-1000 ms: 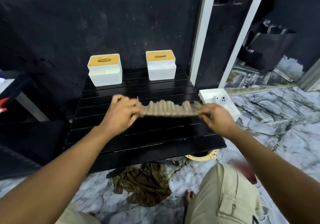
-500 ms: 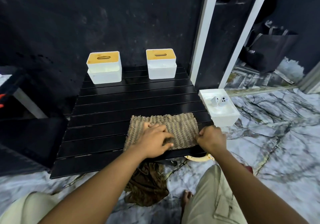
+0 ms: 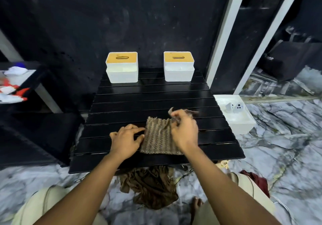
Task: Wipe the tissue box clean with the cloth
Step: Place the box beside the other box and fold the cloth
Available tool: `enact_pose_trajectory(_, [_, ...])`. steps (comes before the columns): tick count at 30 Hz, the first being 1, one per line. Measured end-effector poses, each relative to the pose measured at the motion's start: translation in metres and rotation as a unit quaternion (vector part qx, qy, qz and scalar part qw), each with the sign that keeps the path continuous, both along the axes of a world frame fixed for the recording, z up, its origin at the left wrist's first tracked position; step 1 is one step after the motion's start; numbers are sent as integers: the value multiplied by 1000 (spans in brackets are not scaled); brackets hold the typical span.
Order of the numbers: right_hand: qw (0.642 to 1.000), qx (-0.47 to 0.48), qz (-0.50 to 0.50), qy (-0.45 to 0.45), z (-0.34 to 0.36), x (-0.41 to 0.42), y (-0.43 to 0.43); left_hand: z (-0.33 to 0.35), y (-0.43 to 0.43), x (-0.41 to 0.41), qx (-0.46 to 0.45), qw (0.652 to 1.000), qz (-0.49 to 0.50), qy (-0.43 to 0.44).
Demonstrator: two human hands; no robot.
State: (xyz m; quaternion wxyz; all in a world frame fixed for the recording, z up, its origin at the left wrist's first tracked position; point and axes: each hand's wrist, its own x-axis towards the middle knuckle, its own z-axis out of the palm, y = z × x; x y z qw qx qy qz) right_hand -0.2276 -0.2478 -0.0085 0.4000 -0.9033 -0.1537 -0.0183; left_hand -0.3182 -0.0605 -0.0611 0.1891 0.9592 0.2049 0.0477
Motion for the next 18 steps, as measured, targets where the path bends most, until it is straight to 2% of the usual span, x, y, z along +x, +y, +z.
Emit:
enact_pose_trajectory(3, [977, -80, 195, -44, -20, -31, 30, 0, 17, -9, -75, 995, 60, -31])
enact_pose_trajectory(5, [958, -100, 267, -32, -30, -50, 35, -1, 23, -13, -92, 993, 64, -36])
enact_pose_trajectory(7, [962, -72, 260, -25, -36, -60, 28, -1, 24, -16, -97, 994, 41, -43])
enact_pose_trajectory(11, [987, -57, 115, -95, -42, -49, -4, 3, 7, -11, -33, 993, -105, -41])
enact_pose_trajectory(14, [982, -173, 64, -40, -41, -32, -30, 10, -12, 0, 35, 976, -213, -3])
enact_pose_trajectory(16, [964, -253, 84, -16, -41, -29, -41, 9, -17, 7, 80, 967, -241, 3])
enact_pose_trajectory(18, [954, -279, 108, -22, -42, -28, -47, 8, -18, 12, 99, 962, -252, -18])
